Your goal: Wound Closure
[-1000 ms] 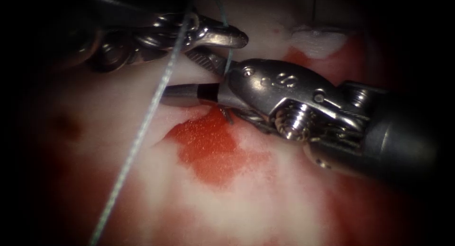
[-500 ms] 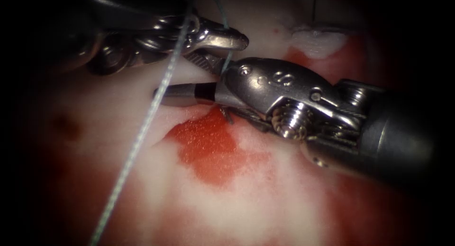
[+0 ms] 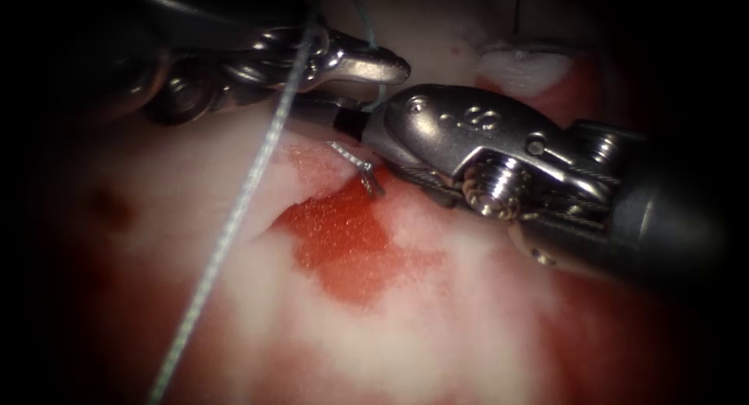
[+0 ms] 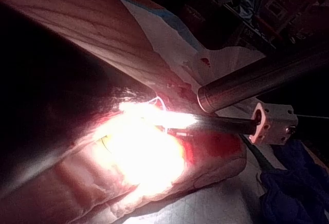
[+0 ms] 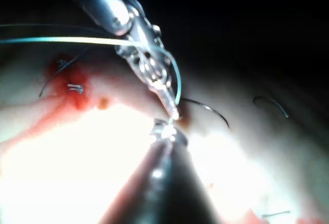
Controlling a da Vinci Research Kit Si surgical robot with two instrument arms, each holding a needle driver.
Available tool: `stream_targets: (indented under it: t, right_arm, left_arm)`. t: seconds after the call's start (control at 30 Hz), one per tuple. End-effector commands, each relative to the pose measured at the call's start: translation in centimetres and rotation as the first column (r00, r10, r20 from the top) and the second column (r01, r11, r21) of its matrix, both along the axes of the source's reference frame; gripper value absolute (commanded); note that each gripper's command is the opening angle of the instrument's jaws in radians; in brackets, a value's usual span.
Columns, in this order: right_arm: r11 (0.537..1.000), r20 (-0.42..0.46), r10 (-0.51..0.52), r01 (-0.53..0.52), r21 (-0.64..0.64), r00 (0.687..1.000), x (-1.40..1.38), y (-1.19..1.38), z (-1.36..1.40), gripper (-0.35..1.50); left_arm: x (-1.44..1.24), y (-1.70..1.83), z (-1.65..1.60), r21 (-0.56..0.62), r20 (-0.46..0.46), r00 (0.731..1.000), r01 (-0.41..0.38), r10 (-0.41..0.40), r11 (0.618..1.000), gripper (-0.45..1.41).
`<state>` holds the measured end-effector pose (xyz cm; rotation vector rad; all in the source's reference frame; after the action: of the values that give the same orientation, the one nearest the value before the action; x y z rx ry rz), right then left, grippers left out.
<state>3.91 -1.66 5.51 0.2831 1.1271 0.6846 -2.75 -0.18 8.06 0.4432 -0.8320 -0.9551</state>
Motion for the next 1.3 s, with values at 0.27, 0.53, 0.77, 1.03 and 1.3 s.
stream_targets:
  t: [0.27, 0.53, 0.77, 1.03, 1.3]
  right_arm:
    - [0.998, 0.028, 0.057, -0.056, -0.027, 0.998, -0.37, 0.20, -0.13, -0.35]
    - [0.997, 0.036, 0.078, -0.077, -0.027, 0.996, -0.72, 0.21, -0.18, 0.27]
    - [0.992, 0.064, 0.123, -0.121, -0.043, 0.990, -0.67, 0.14, -0.21, 0.74]
    - [0.988, 0.030, 0.142, -0.140, -0.059, 0.989, -0.69, 0.12, -0.27, 0.81]
    - [0.987, 0.036, 0.141, -0.138, -0.082, 0.989, -0.69, 0.13, -0.22, 0.94]
  left_arm:
    - [0.62, 0.06, 0.03, -0.024, -0.122, 0.991, -0.058, 0.054, 0.998, -0.45]
    - [0.98, -0.15, 0.27, -0.208, -0.309, 0.862, -0.474, 0.402, 0.856, 1.32]
    - [1.00, -0.24, 0.14, -0.281, -0.372, 0.745, -0.659, 0.554, 0.698, 1.23]
    - [0.78, -0.22, 0.14, -0.392, -0.130, 0.875, -0.478, 0.467, 0.786, 1.20]
    - [0.65, -0.15, -0.03, -0.396, -0.066, 0.897, -0.425, 0.436, 0.814, 1.22]
